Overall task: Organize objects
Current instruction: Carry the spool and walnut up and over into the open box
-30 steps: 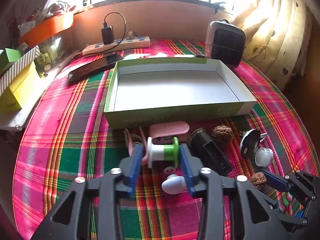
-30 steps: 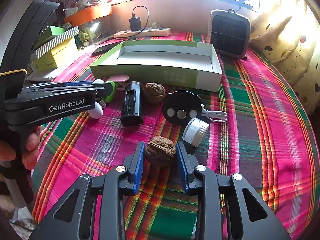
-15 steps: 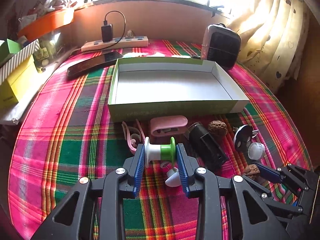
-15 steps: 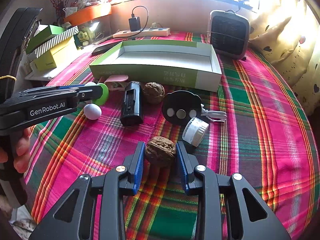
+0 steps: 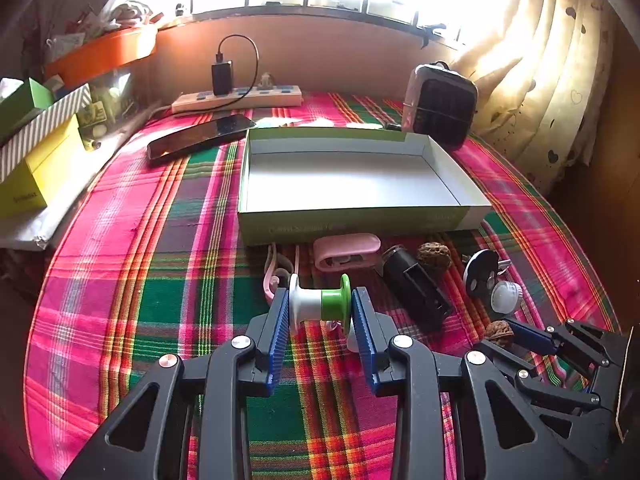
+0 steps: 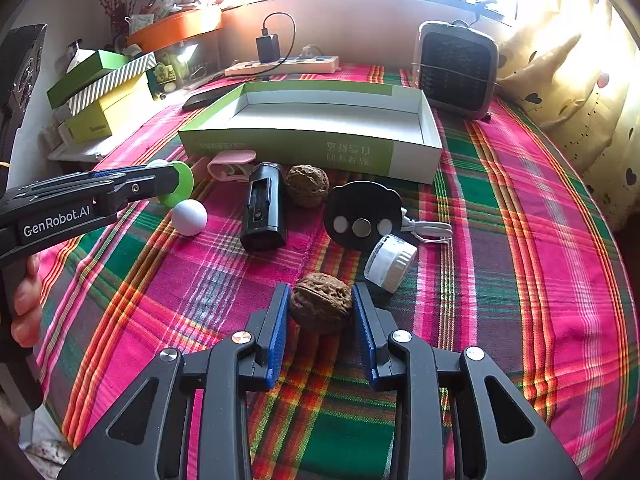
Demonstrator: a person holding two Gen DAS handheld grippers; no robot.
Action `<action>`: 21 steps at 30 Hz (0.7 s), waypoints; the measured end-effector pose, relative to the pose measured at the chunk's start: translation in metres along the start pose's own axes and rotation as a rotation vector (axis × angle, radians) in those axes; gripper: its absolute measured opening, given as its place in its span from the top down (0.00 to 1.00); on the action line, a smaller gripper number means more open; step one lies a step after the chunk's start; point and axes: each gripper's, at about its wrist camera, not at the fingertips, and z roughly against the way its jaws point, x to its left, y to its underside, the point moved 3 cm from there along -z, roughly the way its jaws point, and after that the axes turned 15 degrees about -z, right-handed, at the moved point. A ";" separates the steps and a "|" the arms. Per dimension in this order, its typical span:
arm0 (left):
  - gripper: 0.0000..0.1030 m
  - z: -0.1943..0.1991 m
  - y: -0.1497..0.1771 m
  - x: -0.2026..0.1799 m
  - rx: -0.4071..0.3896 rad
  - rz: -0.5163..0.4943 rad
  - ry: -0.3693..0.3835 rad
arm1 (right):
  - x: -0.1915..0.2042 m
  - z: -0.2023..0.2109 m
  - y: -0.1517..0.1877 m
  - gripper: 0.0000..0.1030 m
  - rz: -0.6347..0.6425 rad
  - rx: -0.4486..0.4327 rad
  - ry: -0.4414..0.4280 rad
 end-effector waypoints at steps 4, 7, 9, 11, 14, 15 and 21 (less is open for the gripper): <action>0.71 0.004 -0.001 0.000 -0.007 -0.005 -0.002 | 0.000 0.003 -0.004 0.69 0.001 -0.016 0.001; 0.71 0.008 -0.002 0.000 -0.016 -0.007 -0.002 | 0.002 0.007 -0.007 0.69 0.007 -0.031 -0.004; 0.71 0.009 -0.004 -0.001 -0.019 -0.009 -0.005 | 0.003 0.009 -0.010 0.69 0.014 -0.042 -0.005; 0.71 0.011 -0.006 0.000 -0.024 -0.009 -0.008 | 0.005 0.011 -0.015 0.69 0.021 -0.057 -0.002; 0.71 0.014 -0.010 0.002 -0.035 -0.015 -0.012 | 0.004 0.014 -0.023 0.69 0.015 -0.079 0.001; 0.71 0.014 -0.012 0.002 -0.037 -0.019 -0.013 | 0.004 0.015 -0.027 0.69 0.011 -0.088 0.000; 0.71 0.015 -0.022 0.009 -0.049 -0.021 -0.009 | 0.007 0.019 -0.046 0.69 0.014 -0.125 0.001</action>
